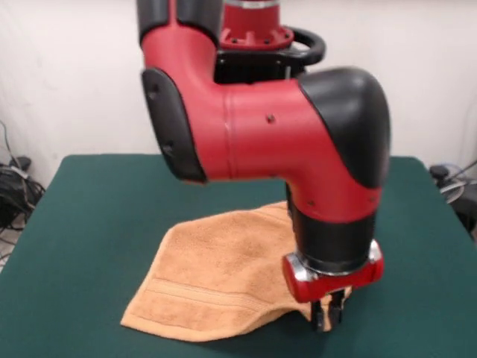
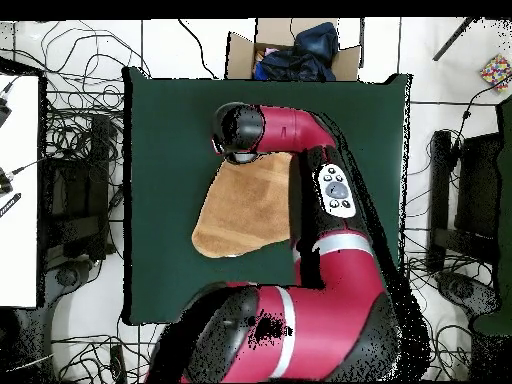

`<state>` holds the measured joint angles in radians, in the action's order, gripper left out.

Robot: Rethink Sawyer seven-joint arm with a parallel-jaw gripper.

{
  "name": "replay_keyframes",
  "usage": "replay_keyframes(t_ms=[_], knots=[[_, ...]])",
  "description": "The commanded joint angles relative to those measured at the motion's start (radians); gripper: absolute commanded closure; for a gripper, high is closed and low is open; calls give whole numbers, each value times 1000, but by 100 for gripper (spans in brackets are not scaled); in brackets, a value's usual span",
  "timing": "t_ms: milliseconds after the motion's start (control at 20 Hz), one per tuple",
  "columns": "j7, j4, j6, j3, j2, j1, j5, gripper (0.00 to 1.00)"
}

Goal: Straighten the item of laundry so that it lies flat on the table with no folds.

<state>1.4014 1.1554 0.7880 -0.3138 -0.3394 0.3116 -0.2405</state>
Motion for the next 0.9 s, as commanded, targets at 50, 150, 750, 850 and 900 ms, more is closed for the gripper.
replay_keyframes(t_ms=[50,150,750,850,900], knots=[[87,299,-216,-150,-120,68,55,100],[94,335,-278,-172,-129,88,55,100],[135,409,-558,-275,-123,159,25,100],[135,398,-578,-274,-112,155,22,100],[135,388,-577,-269,-108,149,25,100]])
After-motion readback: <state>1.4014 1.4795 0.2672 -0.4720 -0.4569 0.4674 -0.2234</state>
